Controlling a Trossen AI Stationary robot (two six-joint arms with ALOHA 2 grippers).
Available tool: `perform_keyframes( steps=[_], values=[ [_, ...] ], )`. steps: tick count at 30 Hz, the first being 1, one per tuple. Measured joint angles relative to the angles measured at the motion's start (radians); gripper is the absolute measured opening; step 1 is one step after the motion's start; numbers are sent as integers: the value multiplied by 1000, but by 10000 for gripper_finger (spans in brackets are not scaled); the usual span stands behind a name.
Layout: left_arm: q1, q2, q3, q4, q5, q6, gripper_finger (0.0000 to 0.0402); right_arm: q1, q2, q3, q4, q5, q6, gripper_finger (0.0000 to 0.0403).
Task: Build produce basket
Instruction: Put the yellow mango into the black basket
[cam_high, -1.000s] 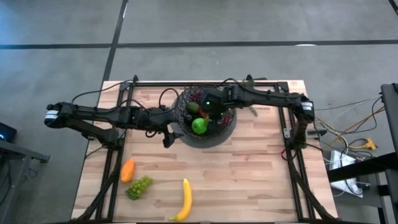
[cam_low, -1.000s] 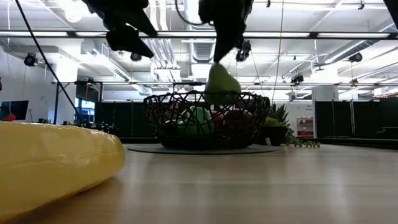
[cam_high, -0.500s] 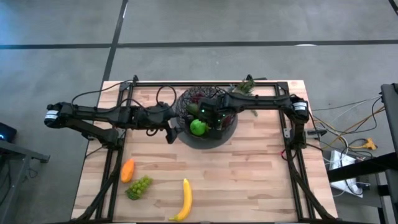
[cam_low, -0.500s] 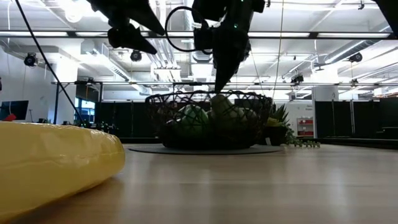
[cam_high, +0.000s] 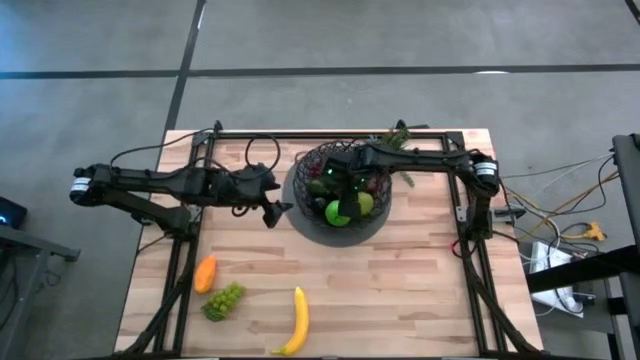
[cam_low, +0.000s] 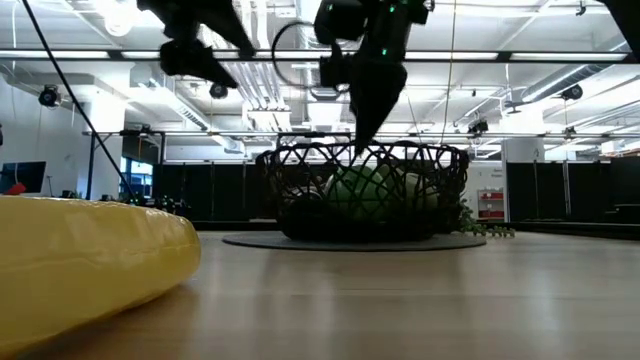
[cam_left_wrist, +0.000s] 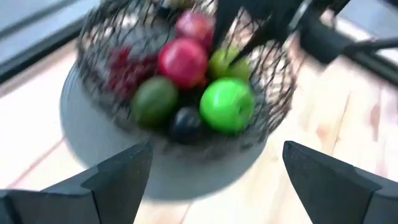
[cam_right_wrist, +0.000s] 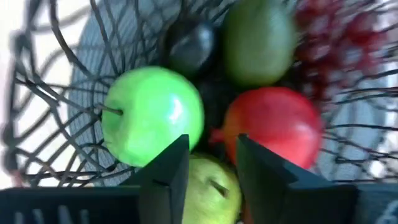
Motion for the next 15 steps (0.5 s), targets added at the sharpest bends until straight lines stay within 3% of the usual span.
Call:
perform_keyframes(
  steps=[7, 15],
  values=[
    [-20, -52, 54, -301, 53, -141, 343, -19, -118, 10, 12, 0, 33, 158],
    [-92, -94, -11, -537, 257, -592, 343, 0, -244, 4, 43, 16, 172, 147]
  ],
)
